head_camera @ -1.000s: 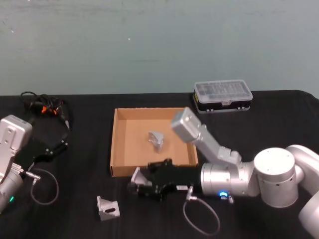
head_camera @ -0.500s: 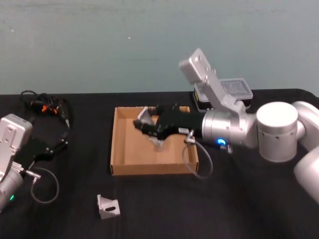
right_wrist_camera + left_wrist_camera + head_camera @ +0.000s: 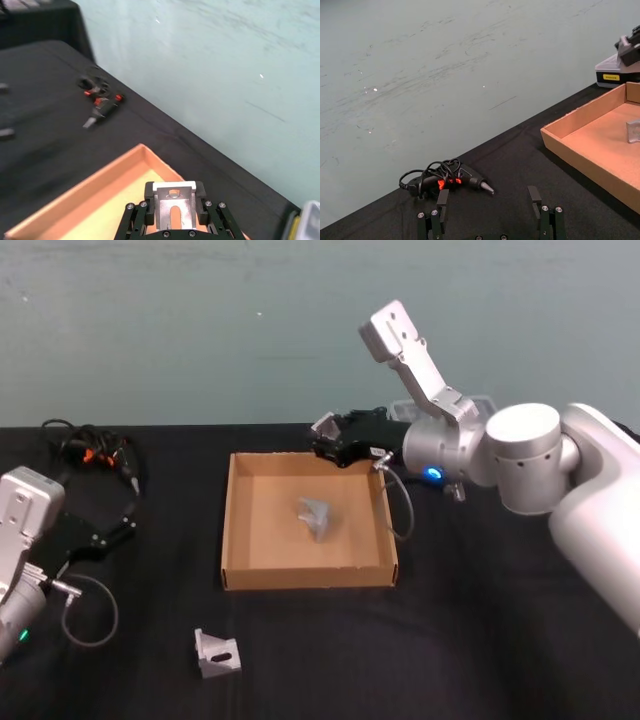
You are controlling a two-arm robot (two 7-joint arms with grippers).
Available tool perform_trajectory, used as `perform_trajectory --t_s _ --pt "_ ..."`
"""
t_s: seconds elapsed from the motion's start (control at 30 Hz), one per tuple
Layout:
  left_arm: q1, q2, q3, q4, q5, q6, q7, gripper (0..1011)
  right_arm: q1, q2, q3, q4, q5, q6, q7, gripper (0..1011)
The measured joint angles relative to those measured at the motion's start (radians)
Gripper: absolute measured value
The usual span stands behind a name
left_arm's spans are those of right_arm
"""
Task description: Use one hand to pick up the angle iron from the table and place it into the box.
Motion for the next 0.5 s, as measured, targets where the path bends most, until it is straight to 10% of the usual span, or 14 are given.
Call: perform_trajectory --t_s 0.5 --pt "0.000 0.000 0.000 0.000 0.000 0.000 0.000 1000 0.091 -0.082 -0.026 0.221 -0.076 0.019 0.004 457"
